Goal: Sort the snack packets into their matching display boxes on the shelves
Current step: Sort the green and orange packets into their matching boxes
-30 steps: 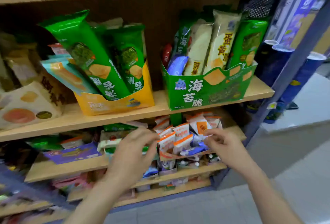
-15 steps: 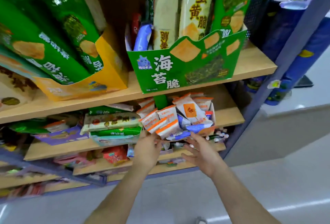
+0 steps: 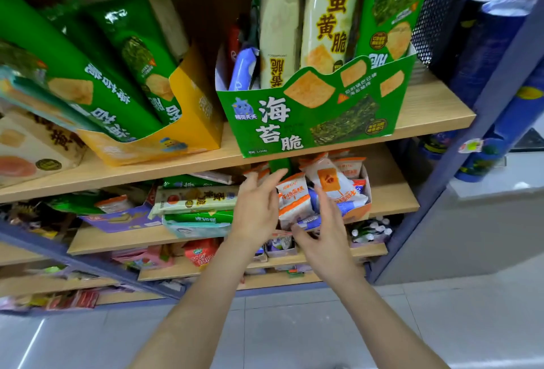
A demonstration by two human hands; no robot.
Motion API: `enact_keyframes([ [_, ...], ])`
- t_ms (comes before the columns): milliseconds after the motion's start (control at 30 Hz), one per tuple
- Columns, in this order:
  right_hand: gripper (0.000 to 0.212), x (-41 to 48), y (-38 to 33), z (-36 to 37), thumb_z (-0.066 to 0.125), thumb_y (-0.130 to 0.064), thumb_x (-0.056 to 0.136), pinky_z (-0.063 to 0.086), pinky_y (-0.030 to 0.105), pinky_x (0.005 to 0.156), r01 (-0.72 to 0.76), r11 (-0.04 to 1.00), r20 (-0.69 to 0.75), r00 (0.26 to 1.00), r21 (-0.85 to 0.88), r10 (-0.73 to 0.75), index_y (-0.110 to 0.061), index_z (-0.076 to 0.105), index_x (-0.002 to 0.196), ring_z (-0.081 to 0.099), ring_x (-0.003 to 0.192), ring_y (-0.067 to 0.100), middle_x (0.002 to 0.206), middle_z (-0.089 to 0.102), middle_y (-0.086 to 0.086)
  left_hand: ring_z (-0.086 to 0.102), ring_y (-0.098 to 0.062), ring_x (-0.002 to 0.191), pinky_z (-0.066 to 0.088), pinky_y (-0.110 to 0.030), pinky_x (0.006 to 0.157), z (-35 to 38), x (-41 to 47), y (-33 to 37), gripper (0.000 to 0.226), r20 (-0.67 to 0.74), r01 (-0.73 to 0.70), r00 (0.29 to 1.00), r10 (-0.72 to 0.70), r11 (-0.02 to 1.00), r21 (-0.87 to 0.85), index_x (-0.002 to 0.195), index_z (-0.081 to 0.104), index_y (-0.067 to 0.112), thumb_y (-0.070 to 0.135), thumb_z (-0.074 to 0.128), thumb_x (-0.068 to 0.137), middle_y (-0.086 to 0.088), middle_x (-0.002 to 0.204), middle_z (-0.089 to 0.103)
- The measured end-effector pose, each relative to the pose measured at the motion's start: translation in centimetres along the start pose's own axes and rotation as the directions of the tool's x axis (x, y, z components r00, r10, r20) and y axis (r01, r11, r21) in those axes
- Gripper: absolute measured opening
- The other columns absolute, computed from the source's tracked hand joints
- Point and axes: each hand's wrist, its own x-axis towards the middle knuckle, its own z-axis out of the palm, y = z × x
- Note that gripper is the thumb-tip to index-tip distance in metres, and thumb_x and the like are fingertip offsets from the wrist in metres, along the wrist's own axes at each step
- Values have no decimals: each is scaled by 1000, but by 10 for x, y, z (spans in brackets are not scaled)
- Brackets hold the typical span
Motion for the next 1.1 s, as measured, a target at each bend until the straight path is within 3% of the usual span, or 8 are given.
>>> enact_keyframes([
  [67,76,2,-5,4,65,-28,90,28,41,113,99,975,58,994,-199,-89,-34,24,153,25,142,23,157,24,7,43,-31,115,37,-37,96,4,12,3,40,44,41,998,-41,999,12,141,48,32,24,39,102,-14,115,51],
  [167,73,3,-4,8,59,-28,94,19,44,117,109,942,193,980,-319,-48,-39,19,154,10,147,31,162,11,5,45,-36,112,31,-39,93,10,30,7,35,87,101,990,-109,990,95,131,54,29,35,35,102,-17,113,59],
  [300,68,13,-2,3,59,-26,93,20,41,115,45,974,147,989,-223,-12,-37,26,152,17,146,27,160,22,3,49,-35,116,30,-40,96,17,41,-5,37,197,81,974,-116,981,178,126,57,25,36,31,103,-14,116,63],
  [433,60,26,3,-4,56,-27,94,19,40,115,26,973,180,984,-230,16,-36,34,150,21,145,25,158,29,-1,25,-25,140,29,-51,110,23,6,-38,43,293,50,947,-130,963,266,145,33,45,44,25,103,1,150,37],
  [633,56,21,3,-2,54,-34,95,33,46,113,-54,988,253,963,-146,90,-33,37,149,38,132,19,148,41,-3,5,-21,147,6,-37,117,26,-20,-40,67,349,-4,937,-32,995,102,150,22,43,68,18,89,3,161,14],
  [767,53,14,3,-7,60,-17,93,37,20,98,-60,995,287,954,-83,81,-30,46,142,43,117,3,142,46,-7,18,-23,143,19,-41,116,31,-32,-49,67,302,-27,953,9,998,56,143,28,55,82,22,82,3,154,24],
  [967,55,21,-3,-9,66,-11,84,49,40,102,-112,993,185,976,-45,118,-28,50,134,54,118,15,130,53,-1,31,-24,137,39,-41,108,53,-55,-52,53,103,-63,992,67,997,-42,137,45,44,55,58,87,-1,150,33],
  [1100,55,31,-22,-11,70,-23,83,52,40,93,18,984,34,999,-175,-12,-25,47,133,56,112,18,130,47,2,28,-25,141,44,-47,103,60,-54,-50,52,65,-29,997,33,998,-57,138,43,45,58,51,87,1,154,30],
])
